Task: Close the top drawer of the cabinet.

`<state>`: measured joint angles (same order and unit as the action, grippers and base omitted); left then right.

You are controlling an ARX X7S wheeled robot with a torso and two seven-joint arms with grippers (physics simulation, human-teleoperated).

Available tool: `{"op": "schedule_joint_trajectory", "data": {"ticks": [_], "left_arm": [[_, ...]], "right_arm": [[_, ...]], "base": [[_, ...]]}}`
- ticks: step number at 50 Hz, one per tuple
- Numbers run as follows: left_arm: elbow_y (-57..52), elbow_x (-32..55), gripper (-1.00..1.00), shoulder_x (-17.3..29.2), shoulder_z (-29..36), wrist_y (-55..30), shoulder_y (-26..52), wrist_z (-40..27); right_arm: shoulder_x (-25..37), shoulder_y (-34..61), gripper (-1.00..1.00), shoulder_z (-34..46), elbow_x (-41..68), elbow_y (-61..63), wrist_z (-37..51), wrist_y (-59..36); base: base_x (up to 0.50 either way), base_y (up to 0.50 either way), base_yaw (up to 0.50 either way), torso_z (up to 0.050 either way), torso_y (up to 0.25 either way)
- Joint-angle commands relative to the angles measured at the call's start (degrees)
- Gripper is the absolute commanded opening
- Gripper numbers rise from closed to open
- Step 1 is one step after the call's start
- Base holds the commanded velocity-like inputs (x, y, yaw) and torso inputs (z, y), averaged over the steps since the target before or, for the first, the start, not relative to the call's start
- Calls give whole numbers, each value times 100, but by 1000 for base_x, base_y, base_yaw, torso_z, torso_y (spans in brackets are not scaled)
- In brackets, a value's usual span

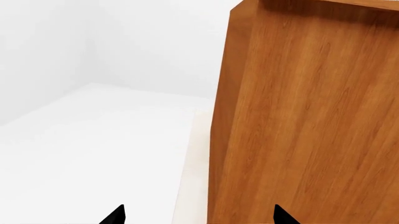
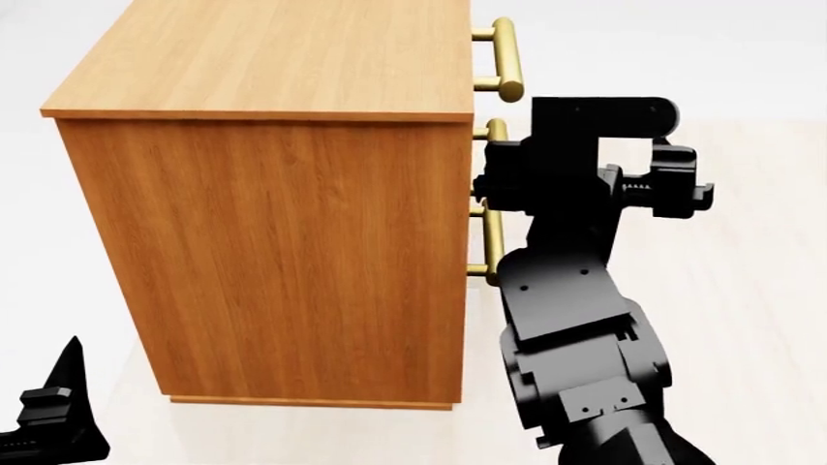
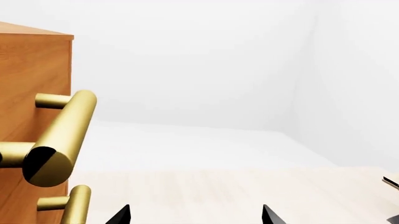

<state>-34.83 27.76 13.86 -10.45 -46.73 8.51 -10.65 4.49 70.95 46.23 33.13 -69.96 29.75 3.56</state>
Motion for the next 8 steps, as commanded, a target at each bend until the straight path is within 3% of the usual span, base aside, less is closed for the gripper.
{"op": "schedule_joint_trajectory", "data": {"ticks": [1,8], "left_arm": [[61,2,100,22,14,55,-5,-22],[299,-205,100,22,217,275,17,-22]], "right_arm": [[-433,-72,100,1851,1460,116,-18,188],[-111,-294,100,1777,1529,103,-202,478]], "base": [[0,0,0,0,0],[0,0,0,0,0]]}}
